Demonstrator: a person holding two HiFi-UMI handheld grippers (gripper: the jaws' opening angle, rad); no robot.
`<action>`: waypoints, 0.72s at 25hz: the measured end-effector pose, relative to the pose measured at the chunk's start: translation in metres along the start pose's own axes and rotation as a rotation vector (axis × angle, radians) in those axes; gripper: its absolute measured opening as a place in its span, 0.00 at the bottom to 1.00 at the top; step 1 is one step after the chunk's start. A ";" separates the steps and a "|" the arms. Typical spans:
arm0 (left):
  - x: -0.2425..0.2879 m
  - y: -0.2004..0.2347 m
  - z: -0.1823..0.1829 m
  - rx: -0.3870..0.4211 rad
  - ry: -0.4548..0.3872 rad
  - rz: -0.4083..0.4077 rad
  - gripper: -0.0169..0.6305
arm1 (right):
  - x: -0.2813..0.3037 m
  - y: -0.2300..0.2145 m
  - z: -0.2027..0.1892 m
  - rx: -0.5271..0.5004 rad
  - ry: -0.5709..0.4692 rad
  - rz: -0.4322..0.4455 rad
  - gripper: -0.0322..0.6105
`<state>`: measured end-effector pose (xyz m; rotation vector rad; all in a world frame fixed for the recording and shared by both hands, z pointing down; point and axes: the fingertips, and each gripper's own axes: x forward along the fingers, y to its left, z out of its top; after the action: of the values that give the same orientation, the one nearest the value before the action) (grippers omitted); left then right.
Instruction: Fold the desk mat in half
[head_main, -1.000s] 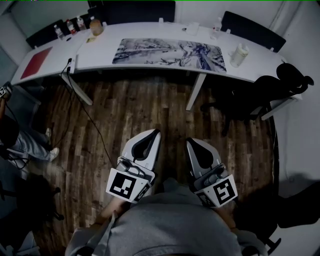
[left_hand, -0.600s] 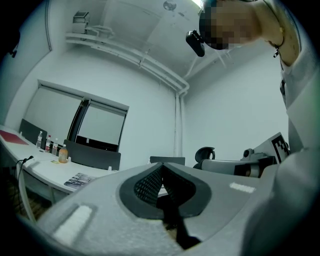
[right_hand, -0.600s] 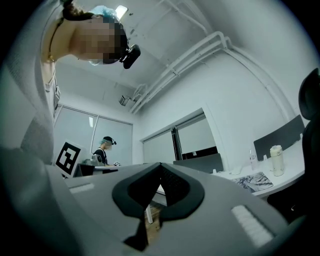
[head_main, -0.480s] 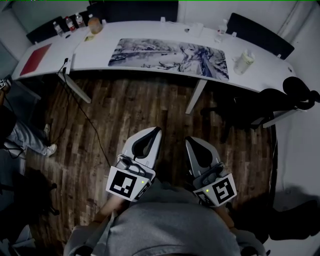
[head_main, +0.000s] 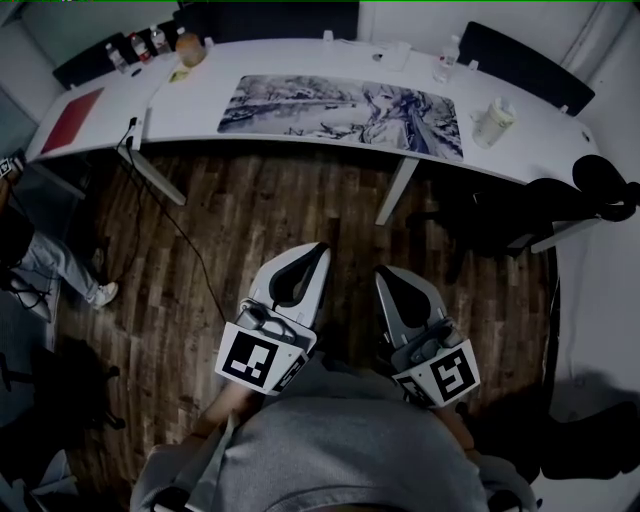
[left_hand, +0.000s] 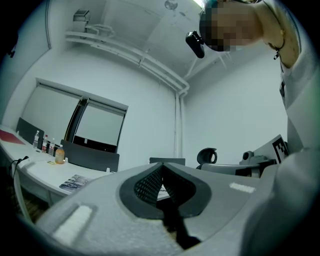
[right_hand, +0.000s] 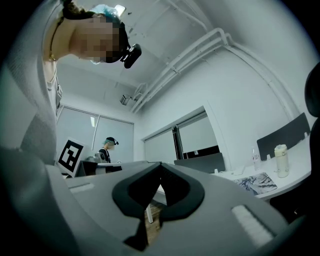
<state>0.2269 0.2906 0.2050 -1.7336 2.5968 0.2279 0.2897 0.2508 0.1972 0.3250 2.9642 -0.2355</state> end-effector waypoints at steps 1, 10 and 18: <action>0.001 0.000 -0.002 -0.005 0.003 0.004 0.02 | 0.000 0.000 -0.002 0.004 0.003 0.006 0.05; 0.005 -0.007 -0.014 0.008 0.010 0.019 0.02 | -0.003 -0.005 -0.010 0.040 0.017 0.044 0.05; 0.023 0.014 -0.028 0.003 0.043 0.051 0.02 | 0.012 -0.026 -0.019 0.046 0.025 0.040 0.05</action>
<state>0.2066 0.2714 0.2320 -1.6914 2.6720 0.1898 0.2698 0.2316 0.2174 0.3957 2.9769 -0.2967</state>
